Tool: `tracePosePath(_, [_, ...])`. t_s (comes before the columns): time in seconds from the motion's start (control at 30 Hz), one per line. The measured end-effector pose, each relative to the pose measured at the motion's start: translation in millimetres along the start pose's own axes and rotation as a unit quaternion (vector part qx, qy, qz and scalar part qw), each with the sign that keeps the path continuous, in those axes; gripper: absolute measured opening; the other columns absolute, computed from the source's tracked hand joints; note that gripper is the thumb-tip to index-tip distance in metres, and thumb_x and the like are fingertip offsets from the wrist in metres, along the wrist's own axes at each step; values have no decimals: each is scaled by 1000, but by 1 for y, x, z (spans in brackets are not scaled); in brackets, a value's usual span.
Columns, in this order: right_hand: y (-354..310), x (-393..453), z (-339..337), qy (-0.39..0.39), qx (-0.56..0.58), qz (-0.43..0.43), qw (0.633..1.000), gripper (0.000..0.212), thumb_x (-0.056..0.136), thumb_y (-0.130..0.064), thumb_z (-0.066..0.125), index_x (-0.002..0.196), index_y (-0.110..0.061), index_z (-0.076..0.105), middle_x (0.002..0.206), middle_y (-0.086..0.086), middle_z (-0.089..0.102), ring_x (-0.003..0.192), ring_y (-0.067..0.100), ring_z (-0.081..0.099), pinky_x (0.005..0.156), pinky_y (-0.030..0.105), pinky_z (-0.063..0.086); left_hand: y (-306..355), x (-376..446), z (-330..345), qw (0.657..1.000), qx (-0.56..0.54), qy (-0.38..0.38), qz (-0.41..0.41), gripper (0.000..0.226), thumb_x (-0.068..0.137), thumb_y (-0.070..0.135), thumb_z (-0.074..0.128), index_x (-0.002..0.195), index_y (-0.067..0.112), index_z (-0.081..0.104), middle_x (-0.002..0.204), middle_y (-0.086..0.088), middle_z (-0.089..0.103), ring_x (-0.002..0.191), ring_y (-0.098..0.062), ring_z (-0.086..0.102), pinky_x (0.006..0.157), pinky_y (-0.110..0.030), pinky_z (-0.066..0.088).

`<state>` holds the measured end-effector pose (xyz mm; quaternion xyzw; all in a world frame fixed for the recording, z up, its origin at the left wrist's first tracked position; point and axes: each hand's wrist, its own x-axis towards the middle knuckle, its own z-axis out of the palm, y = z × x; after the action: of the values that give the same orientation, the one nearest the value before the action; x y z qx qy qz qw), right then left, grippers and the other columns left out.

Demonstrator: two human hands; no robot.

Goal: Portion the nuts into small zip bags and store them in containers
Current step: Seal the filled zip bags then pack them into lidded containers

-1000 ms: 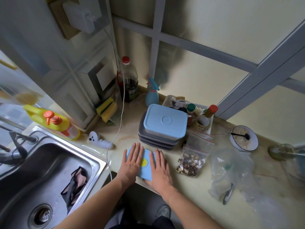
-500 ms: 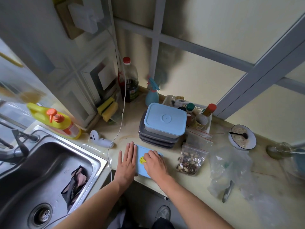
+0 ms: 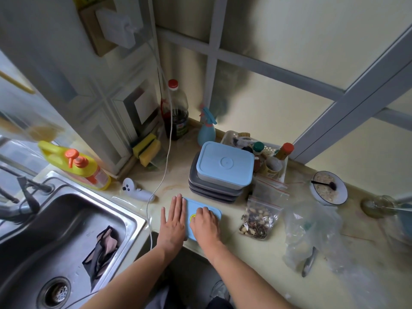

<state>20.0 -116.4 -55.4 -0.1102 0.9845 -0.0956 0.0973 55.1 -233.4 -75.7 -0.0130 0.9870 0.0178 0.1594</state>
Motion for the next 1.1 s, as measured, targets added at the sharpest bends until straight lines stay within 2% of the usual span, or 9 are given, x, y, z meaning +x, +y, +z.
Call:
tracePosePath(0.13, [-6,-1,0,-18,36,57,998,38,42,-24,97,63,-11,68,61,4,62,49,19,64,44,24,49,1,1,-5,999,-2,-46,0,128,83,41,74,148,4,-30,160,-16,-30,145,-33,-35,120,-58,3])
tracePosePath(0.3, [12,1,-17,-57,192,71,977,8,93,-23,59,88,-16,61,96,5,67,97,26,62,87,37,48,-3,2,-19,996,1,-90,20,103,92,9,45,133,7,-49,142,-11,-57,144,-32,-37,121,-56,3])
tracePosePath(0.4, [28,0,-31,0,359,190,914,9,90,-17,60,81,-18,60,81,-1,68,84,26,61,70,30,43,-8,10,-32,992,28,-121,32,97,93,8,43,146,9,-38,159,-7,-36,152,-30,-16,121,-54,7])
tracePosePath(0.47, [42,2,-46,105,368,287,878,9,89,-17,60,81,-13,61,83,5,69,81,29,61,65,31,40,-9,19,-51,996,-1,-77,37,82,87,9,46,158,7,4,166,-8,1,153,-31,7,119,-49,20])
tracePosePath(0.53, [58,5,-65,208,364,358,834,12,92,-14,54,82,-9,58,88,14,68,83,34,61,65,34,38,-9,28,-74,997,-53,36,40,53,77,6,50,130,7,47,136,-9,46,128,-34,44,98,-41,40])
tracePosePath(0.6, [69,13,-88,280,390,373,794,14,97,-11,46,88,-6,56,96,18,66,86,35,59,68,35,36,-7,36,-97,983,-134,125,17,42,70,-1,51,110,10,55,110,-8,54,99,-32,54,77,-37,42])
tracePosePath(0.7, [83,26,-120,337,440,354,753,15,101,-16,41,95,-11,54,103,12,64,91,31,58,74,40,45,2,46,-128,938,-263,223,-34,26,82,1,48,105,10,53,101,-7,53,85,-27,50,71,-37,41])
tracePosePath(0.9, [88,32,-152,197,488,235,817,22,101,-35,54,98,-16,64,87,-3,64,77,14,57,59,26,42,29,56,-169,883,-413,219,-37,17,102,22,37,97,16,52,95,-2,54,88,-19,49,78,-32,38])
tracePosePath(1.1, [83,18,-131,225,467,191,834,12,96,-29,62,90,-18,60,86,-3,65,83,23,61,70,36,50,35,42,-157,842,-453,257,-141,24,103,25,37,88,10,47,88,-7,52,76,-19,46,70,-32,33])
